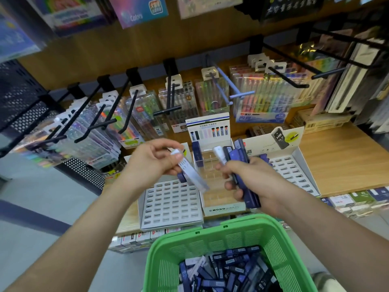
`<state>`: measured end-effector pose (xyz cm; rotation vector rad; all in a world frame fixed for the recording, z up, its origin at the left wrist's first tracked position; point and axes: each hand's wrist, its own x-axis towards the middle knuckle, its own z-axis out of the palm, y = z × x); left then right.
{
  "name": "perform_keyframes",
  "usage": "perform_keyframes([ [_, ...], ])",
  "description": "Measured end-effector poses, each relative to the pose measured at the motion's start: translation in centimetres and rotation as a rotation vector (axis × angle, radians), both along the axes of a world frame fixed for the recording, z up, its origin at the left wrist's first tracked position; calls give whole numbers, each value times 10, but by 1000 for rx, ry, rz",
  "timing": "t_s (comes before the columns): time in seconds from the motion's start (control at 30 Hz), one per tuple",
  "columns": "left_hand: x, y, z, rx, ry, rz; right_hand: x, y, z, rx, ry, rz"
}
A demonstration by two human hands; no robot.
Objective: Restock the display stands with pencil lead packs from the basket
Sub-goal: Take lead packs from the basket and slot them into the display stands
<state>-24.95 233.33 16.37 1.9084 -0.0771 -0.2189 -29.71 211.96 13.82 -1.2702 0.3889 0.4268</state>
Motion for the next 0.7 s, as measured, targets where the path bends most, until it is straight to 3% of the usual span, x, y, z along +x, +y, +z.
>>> perform_keyframes([
  [0.1,13,25,-13,190,-133,127,0,-2,2,44,3,-30],
  [0.27,13,38,-58,410,-155,147,0,1,-1,12,53,-17],
  [0.7,3,12,-121,574,-271,85,0,1,-7,26,32,-22],
])
